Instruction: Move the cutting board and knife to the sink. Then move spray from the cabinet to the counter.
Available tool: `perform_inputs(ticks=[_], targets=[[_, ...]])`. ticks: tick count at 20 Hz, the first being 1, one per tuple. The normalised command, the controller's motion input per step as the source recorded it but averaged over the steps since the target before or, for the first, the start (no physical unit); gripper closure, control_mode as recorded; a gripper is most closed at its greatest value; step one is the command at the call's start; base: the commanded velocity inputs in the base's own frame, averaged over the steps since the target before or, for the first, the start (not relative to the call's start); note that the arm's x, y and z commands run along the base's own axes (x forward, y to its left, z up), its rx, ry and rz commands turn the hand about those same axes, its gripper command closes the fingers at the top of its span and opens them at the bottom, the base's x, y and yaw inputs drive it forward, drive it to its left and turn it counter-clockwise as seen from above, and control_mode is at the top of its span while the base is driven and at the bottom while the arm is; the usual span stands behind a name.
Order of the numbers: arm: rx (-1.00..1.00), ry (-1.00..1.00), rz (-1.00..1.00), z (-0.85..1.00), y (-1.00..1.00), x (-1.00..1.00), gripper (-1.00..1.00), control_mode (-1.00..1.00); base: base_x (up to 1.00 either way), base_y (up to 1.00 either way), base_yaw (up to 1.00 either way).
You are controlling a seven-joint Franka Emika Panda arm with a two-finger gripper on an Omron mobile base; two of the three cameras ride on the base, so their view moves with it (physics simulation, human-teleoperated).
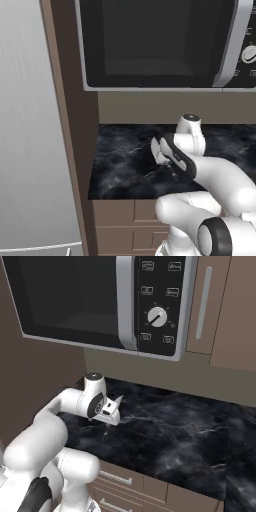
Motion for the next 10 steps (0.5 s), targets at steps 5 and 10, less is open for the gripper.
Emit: perform_inputs(ticks=[5, 10], targets=[[-0.05, 0.00, 0.00, -0.21, -0.01, 0.07, -1.00, -1.00, 0.00, 0.00, 0.00], [-0.05, 0.00, 0.00, -0.21, -0.06, 0.09, -1.00, -1.00, 0.00, 0.00, 0.00]])
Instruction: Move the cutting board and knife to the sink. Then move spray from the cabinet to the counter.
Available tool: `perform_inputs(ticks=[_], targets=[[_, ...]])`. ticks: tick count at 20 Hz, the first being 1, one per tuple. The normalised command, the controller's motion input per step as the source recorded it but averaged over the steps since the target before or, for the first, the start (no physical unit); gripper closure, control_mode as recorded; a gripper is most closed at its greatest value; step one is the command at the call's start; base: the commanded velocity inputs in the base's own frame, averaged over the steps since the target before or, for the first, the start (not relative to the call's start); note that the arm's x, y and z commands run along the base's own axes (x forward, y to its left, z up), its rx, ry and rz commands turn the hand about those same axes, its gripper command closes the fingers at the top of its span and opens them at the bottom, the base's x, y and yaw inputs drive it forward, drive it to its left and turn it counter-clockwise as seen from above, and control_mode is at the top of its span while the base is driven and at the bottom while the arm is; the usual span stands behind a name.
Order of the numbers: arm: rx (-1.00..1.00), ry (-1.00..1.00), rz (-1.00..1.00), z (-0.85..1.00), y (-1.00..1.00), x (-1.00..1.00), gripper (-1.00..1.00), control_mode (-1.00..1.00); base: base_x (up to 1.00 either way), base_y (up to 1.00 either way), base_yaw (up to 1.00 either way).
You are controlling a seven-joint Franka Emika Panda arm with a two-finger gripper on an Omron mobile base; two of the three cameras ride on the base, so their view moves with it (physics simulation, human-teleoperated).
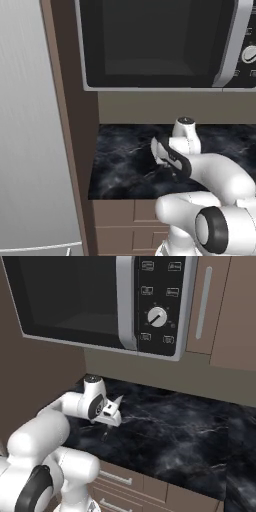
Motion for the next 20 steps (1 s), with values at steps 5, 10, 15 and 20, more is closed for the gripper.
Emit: perform_inputs(ticks=[5, 10, 15, 20], targets=[[0.00, 0.00, 0.00, -0.10, -0.08, 0.15, -1.00, -1.00, 0.00, 0.00, 0.00], [0.00, 0.00, 0.00, -0.09, -0.03, 0.08, -1.00, -1.00, 0.00, 0.00, 0.00], [0.00, -0.01, 0.00, -0.10, 0.00, 0.03, -1.00, -1.00, 0.00, 0.00, 0.00], [0.00, 0.00, 0.00, -0.13, 0.00, 0.12, -1.00, -1.00, 0.00, 0.00, 0.00]])
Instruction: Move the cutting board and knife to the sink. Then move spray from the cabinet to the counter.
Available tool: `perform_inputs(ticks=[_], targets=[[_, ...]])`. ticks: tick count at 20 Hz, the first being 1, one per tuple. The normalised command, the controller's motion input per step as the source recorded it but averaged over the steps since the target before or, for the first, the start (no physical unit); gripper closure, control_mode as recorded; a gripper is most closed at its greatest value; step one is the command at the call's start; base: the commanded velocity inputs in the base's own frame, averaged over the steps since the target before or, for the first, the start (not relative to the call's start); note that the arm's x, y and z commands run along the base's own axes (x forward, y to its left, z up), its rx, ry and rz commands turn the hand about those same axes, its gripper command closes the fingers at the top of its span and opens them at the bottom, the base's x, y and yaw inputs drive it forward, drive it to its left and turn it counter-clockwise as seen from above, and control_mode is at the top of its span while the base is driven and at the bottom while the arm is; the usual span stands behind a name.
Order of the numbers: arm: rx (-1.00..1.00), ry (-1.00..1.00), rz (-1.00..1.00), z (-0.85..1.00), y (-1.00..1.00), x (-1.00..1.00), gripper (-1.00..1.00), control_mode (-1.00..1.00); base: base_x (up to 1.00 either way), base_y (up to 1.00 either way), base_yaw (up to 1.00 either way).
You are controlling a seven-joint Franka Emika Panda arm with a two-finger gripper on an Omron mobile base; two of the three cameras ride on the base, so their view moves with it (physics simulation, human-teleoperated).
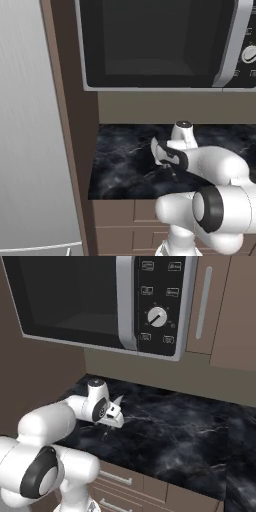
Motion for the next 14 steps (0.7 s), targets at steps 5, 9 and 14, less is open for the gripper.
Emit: perform_inputs(ticks=[5, 9, 14], targets=[[0.00, -0.02, 0.00, -0.12, 0.00, 0.17, -1.00, -1.00, 0.00, 0.00, 0.00], [0.00, -0.05, 0.00, -0.07, 0.00, 0.17, -1.00, -1.00, 0.00, 0.00, 0.00], [0.00, -0.04, 0.00, -0.09, 0.00, 0.17, -1.00, -1.00, 0.00, 0.00, 0.00]])
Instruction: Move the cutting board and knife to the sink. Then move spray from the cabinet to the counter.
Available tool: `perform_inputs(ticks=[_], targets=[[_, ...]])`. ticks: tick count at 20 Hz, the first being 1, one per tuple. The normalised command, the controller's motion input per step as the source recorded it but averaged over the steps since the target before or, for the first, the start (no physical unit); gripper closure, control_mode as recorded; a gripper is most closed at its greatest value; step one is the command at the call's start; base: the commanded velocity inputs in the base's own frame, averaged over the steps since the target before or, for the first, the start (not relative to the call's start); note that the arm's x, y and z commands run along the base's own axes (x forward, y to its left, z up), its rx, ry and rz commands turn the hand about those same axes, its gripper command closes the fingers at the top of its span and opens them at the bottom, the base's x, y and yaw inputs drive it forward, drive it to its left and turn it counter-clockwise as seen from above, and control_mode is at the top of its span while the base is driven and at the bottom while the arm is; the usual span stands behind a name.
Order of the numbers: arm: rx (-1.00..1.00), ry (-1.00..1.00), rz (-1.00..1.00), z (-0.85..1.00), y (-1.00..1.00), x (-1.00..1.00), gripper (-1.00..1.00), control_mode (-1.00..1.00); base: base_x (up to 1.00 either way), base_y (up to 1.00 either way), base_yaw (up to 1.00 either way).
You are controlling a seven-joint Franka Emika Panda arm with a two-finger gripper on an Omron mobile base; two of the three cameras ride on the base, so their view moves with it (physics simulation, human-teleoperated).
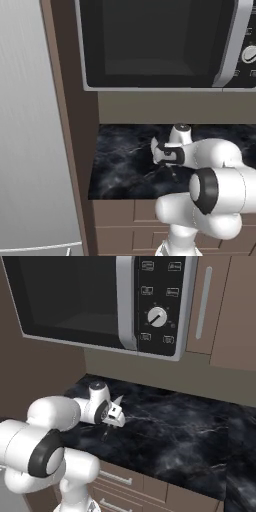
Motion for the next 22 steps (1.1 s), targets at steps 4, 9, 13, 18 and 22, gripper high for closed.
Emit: perform_inputs(ticks=[4, 9, 13, 18, 22], targets=[[0.00, -0.02, 0.00, -0.13, 0.00, 0.18, -1.00, -1.00, 0.00, 0.00, 0.00], [0.00, -0.01, 0.00, -0.16, 0.00, 0.15, -1.00, -1.00, 0.00, 0.00, 0.00], [0.00, 0.00, 0.01, -0.15, 0.00, 0.13, -1.00, -1.00, 0.00, 0.00, 0.00], [0.00, 0.00, 0.01, -0.14, 0.00, 0.08, -1.00, -1.00, 0.00, 0.00, 0.00], [0.00, 0.00, 0.01, -0.16, 0.00, 0.04, -1.00, -1.00, 0.00, 0.00, 0.00]])
